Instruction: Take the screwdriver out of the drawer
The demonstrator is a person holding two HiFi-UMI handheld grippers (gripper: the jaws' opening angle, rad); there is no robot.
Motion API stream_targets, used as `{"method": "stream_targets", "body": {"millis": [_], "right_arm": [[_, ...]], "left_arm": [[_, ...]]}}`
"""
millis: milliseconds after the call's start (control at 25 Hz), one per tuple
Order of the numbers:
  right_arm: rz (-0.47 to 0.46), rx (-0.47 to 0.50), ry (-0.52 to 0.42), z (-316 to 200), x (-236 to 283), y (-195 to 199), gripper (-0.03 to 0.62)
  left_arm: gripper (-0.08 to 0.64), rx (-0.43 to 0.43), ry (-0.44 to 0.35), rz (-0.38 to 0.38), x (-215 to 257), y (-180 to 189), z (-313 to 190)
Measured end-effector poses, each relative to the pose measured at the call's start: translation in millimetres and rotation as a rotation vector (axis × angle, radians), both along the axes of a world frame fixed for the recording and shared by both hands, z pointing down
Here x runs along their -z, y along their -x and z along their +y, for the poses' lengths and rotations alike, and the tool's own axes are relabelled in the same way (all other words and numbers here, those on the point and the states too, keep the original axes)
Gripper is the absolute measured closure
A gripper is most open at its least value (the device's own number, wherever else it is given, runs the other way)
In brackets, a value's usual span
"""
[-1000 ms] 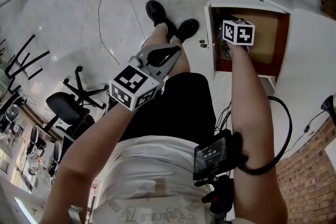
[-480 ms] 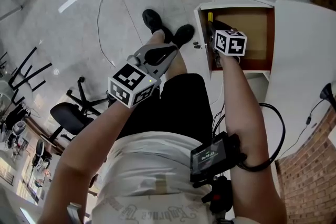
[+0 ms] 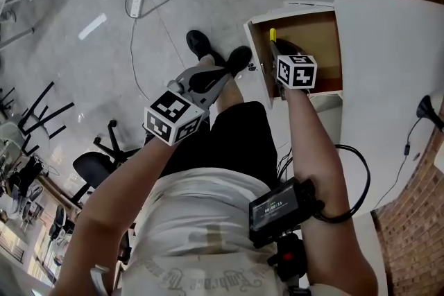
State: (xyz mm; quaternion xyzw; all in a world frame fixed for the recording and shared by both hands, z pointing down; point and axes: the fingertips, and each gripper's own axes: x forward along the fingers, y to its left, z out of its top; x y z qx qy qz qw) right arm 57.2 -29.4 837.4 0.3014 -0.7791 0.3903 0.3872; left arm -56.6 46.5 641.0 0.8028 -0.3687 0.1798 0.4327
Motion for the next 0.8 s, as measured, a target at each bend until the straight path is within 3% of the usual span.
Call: {"method": "stream_targets", "body": {"millis": [440, 800], "right_arm": [[-0.041, 0.007, -0.038, 12, 50, -10, 0.54], [-0.068, -0.016, -0.055, 27, 81, -9, 0.54]], "left_arm": [[0.548, 0.072, -0.011, 0.025, 24, 2, -14], [0.548, 0.049, -0.026, 0.007, 41, 6, -11]]}}
